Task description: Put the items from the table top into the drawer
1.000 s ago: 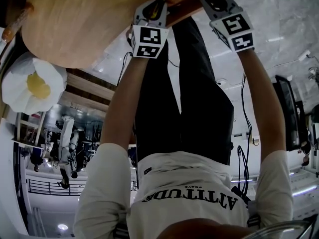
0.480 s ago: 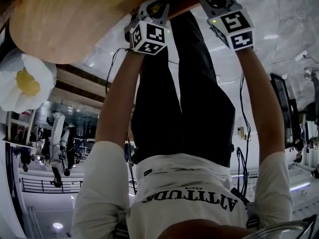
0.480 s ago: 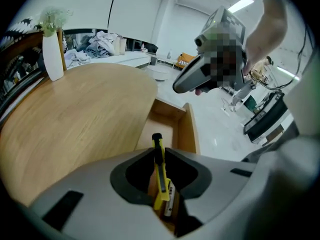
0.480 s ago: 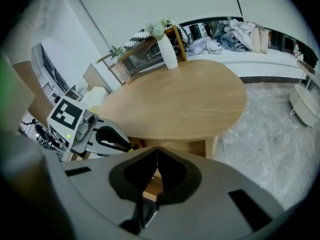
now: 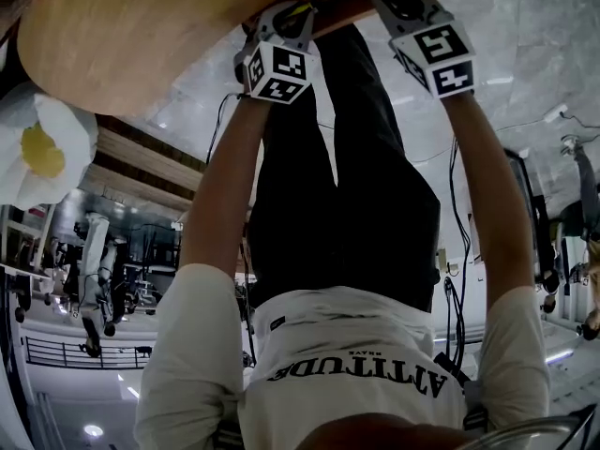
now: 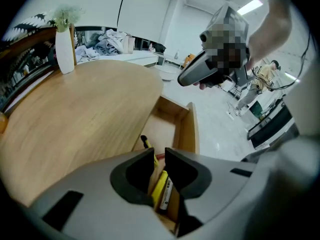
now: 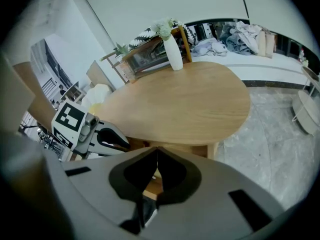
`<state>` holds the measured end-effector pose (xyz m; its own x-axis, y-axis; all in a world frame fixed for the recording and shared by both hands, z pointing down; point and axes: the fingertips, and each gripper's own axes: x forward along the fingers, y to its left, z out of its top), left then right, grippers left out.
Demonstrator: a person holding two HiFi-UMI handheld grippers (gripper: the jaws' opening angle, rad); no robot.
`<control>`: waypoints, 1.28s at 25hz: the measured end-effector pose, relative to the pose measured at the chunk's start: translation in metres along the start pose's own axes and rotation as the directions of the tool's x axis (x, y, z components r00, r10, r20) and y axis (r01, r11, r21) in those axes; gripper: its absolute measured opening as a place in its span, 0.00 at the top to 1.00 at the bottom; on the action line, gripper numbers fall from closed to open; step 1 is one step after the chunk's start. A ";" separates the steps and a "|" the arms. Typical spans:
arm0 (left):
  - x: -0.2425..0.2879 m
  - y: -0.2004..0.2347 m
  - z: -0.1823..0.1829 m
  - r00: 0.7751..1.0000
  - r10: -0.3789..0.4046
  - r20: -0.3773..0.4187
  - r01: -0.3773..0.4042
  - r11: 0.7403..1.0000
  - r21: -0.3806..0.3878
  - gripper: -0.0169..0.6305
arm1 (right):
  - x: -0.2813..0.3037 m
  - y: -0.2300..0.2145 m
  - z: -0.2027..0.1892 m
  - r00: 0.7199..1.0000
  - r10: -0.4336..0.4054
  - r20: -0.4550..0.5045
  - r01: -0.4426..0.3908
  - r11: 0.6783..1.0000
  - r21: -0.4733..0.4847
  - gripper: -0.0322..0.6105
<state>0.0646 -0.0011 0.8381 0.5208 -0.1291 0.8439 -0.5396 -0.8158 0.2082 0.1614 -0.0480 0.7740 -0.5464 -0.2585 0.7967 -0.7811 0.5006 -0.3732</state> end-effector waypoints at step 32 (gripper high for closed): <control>-0.310 -0.015 0.149 0.949 0.215 0.231 -0.128 0.931 -0.342 0.92 | -0.223 0.101 0.145 0.991 -0.001 0.133 0.006 0.999 -0.042 0.92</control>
<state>0.0099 -0.0328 0.5002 0.5305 -0.4283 0.7315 -0.7954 -0.5499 0.2548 0.1611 -0.0593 0.4898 -0.5811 -0.3662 0.7268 -0.7712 0.5330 -0.3480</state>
